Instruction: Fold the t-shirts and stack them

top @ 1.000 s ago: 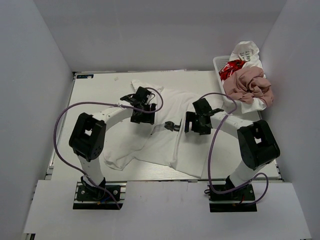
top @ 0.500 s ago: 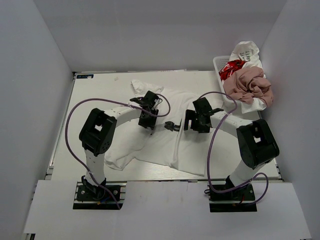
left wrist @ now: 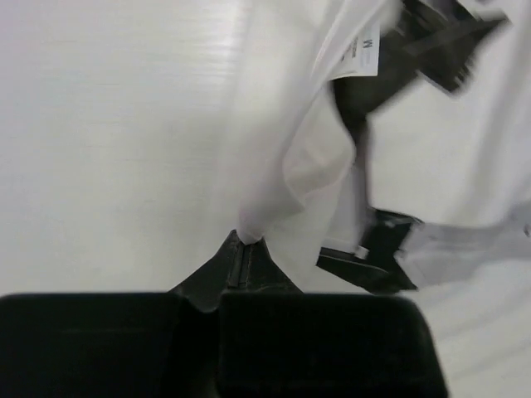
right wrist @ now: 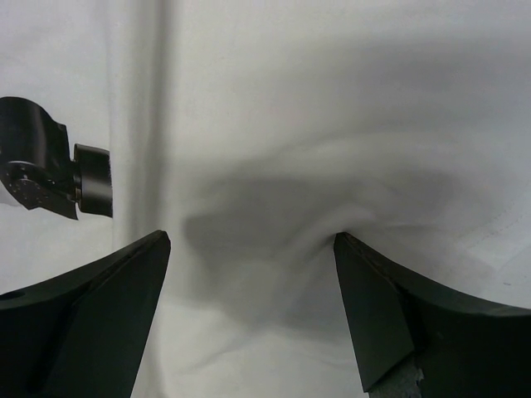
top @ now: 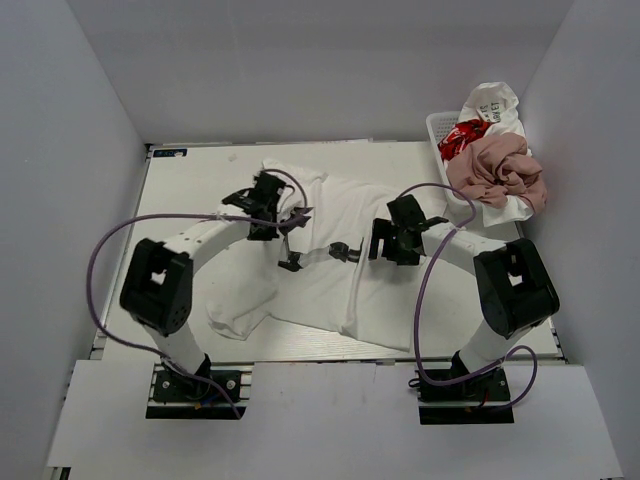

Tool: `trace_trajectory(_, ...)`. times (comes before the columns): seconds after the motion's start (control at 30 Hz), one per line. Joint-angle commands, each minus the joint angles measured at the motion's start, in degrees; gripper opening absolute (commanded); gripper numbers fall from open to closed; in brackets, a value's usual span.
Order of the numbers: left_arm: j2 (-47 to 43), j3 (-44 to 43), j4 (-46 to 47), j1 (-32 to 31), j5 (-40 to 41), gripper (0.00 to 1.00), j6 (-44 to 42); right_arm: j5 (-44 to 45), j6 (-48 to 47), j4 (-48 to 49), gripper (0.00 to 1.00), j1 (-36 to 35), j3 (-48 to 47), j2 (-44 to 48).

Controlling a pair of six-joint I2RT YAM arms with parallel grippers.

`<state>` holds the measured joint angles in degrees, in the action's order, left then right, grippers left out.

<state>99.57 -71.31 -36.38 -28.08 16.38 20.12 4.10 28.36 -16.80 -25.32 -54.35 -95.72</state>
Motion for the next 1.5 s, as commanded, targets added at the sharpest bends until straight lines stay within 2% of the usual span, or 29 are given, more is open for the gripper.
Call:
trace_trajectory(0.0, -6.6, 2.6, -1.0, 5.3, 8.9, 0.00, 5.1, 0.9, 0.6, -3.6, 0.86, 1.0, 4.5, -3.9)
trace_trajectory(0.13, -9.8, 7.0, -2.2, 12.5, 13.9, 0.00, 8.1, 1.5, 0.6, -4.2, 0.86, 1.6, 4.5, -4.0)
trace_trajectory(0.3, -11.2, 8.2, 0.3, 22.4, 16.4, 0.01, 7.0, 1.2, -0.6, -3.9, 0.85, 2.3, 4.5, -4.0)
trace_trajectory(0.37, -9.8, 6.6, 0.0, 25.4, 14.7, 0.18, 7.0, 1.3, -1.0, -3.7, 0.85, 2.4, 4.3, -3.9)
trace_trajectory(0.4, -8.6, 4.8, -1.0, 28.2, 14.7, 0.22, 7.6, 1.6, -1.1, -3.7, 0.85, 2.3, 4.1, -3.5)
trace_trajectory(0.43, -5.7, 3.8, -2.9, 29.6, 16.2, 0.41, 9.4, 1.9, -1.2, -3.4, 0.85, 2.3, 4.1, -3.5)
trace_trajectory(0.47, -4.0, 2.5, -4.0, 30.8, 15.4, 0.69, 9.4, 1.9, -2.1, -3.2, 0.85, 2.2, 4.2, -2.6)
trace_trajectory(0.5, -2.3, -1.3, -5.6, 32.6, 14.4, 0.85, 10.1, 1.6, -2.5, -3.2, 0.86, 1.9, 4.2, -2.5)
trace_trajectory(0.6, 1.4, -8.1, -9.6, 32.6, 12.7, 0.99, 11.0, 0.9, -4.4, -2.7, 0.86, 1.4, 2.5, -0.7)
trace_trajectory(0.67, 1.4, -10.8, -9.6, 32.6, 10.3, 0.99, 11.0, 2.8, -4.5, -3.2, 0.88, 1.2, 1.2, 0.6)
trace_trajectory(0.73, -1.8, -11.7, -4.5, 31.3, 0.3, 0.99, 6.4, 5.0, -4.7, -3.6, 0.89, 1.1, -0.2, 1.7)
trace_trajectory(0.77, -3.1, -11.7, 2.7, 31.3, -4.6, 0.99, 0.4, 5.0, -4.9, -3.7, 0.89, 1.2, -1.8, 1.9)
trace_trajectory(0.8, -4.5, -9.9, 6.2, 30.5, -16.2, 0.99, -1.6, 4.6, -5.3, -3.9, 0.89, 1.2, -3.3, 1.5)
trace_trajectory(0.87, -4.5, -8.2, 13.0, 30.5, -25.6, 0.99, -6.9, 3.3, -7.1, -3.4, 0.89, 1.3, -5.8, 0.5)
trace_trajectory(0.97, 3.6, -15.7, 10.1, 29.0, -32.0, 0.99, -11.8, 3.1, -7.4, -4.9, 0.89, 1.6, -9.9, -2.1)
trace_trajectory(1.03, 7.3, -17.9, 6.7, 27.6, -33.8, 0.99, -13.3, 2.3, -7.4, -5.6, 0.89, 1.5, -12.5, -4.6)
trace_trajectory(1.13, 12.0, -20.3, 5.4, 24.1, -27.8, 0.99, -14.1, 2.4, -7.7, -6.8, 0.89, 1.3, -15.7, -7.1)
trace_trajectory(1.17, 14.4, -22.0, 4.1, 22.7, -22.2, 0.99, -13.5, 2.7, -7.5, -6.8, 0.89, 1.8, -16.1, -7.5)
trace_trajectory(1.2, 15.7, -23.2, 3.3, 22.7, -20.2, 0.99, -13.5, 2.8, -7.5, -6.6, 0.89, 1.7, -16.1, -7.5)
trace_trajectory(1.3, 19.0, -27.6, 1.5, 22.2, -18.8, 0.96, -13.5, 4.4, -8.1, -6.1, 0.89, 1.4, -15.5, -7.7)
trace_trajectory(1.4, 22.9, -31.6, -0.5, 21.7, -17.4, 0.78, -13.5, 5.2, -7.9, -7.0, 0.89, 1.7, -15.6, -9.1)
trace_trajectory(1.43, 23.5, -32.1, -1.1, 21.7, -17.4, 0.60, -13.5, 5.2, -7.9, -6.8, 0.89, 1.7, -15.5, -9.8)
trace_trajectory(1.47, 24.0, -32.1, -1.1, 21.7, -17.4, 0.53, -13.5, 5.7, -7.5, -7.1, 0.89, 1.8, -15.0, -10.1)
